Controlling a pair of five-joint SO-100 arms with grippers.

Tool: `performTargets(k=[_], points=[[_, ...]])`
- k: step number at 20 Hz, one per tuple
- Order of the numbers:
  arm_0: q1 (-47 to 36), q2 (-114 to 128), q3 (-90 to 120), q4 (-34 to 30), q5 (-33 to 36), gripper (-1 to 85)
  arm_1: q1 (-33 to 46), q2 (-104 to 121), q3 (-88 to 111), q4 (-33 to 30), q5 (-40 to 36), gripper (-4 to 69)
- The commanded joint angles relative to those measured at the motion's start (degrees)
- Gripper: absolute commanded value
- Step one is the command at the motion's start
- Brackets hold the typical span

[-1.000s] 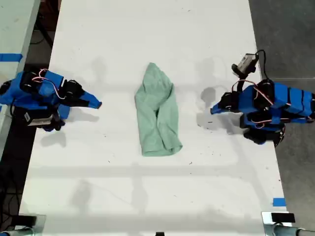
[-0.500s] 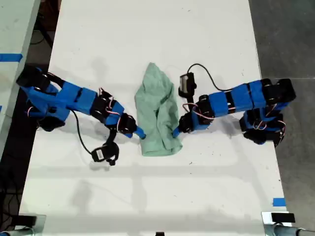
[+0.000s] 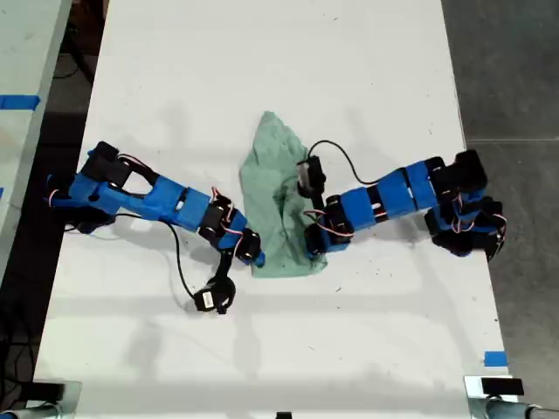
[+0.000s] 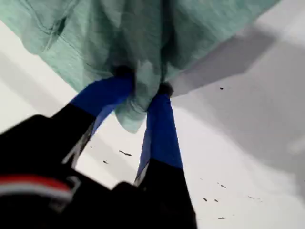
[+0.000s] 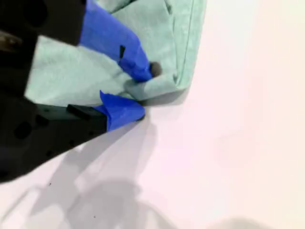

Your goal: Fold t shirt

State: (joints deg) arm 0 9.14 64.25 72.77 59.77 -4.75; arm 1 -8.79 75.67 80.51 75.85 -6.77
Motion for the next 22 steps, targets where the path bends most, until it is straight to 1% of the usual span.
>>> performTargets(k=[1, 3, 5, 6, 7, 9, 12, 15, 16, 17, 19, 20, 22], points=[[1.67, 1.05, -3.60, -0.18, 0.79, -0.2, -1.05, 0.26, -3.69, 1.67, 0.79, -1.1], [2.99, 4.31, -4.83, 1.49, 0.79, -0.2, -1.41, 0.79, -10.37, 5.54, -0.44, -1.1], [3.60, 10.81, -6.59, 4.48, 0.44, -0.2, -0.53, 0.53, -23.20, 11.16, -3.96, -1.1], [2.55, 14.59, -6.59, 5.63, 0.79, -0.2, 1.23, 1.05, -28.56, 11.87, -6.59, -1.1], [0.70, 18.37, -6.59, 7.47, 1.41, -0.2, 3.87, 2.90, -30.85, 10.99, -9.14, -1.1], [-5.10, 24.43, -6.33, 12.22, 2.99, -0.2, 10.99, 8.00, -28.48, 5.71, -13.45, -1.1], [-14.85, 29.09, -6.06, 16.79, 6.42, -0.2, 20.48, 7.91, -28.56, -1.05, -19.51, -1.1], [-25.14, 30.67, -5.63, 21.53, 9.49, -0.2, 29.71, 4.39, -28.92, -2.29, -23.29, -1.1], [-28.04, 30.67, -5.63, 22.06, 10.63, -0.2, 31.99, 3.52, -29.36, -2.81, -25.05, -1.1], [-30.76, 30.76, -5.63, 22.59, 10.90, 1.5, 34.19, 3.08, -29.88, -2.72, -26.19, 1.0], [-36.39, 30.85, -6.50, 23.12, 13.36, 16.7, 38.94, 3.60, -32.43, 0.88, -28.92, 19.9], [-39.20, 30.85, -8.44, 24.35, 14.77, 22.1, 41.40, 5.19, -33.13, 2.72, -30.85, 20.9], [-43.42, 31.29, -13.71, 27.42, 17.14, 23.6, 45.97, 10.81, -33.31, 6.24, -33.05, 18.7]])
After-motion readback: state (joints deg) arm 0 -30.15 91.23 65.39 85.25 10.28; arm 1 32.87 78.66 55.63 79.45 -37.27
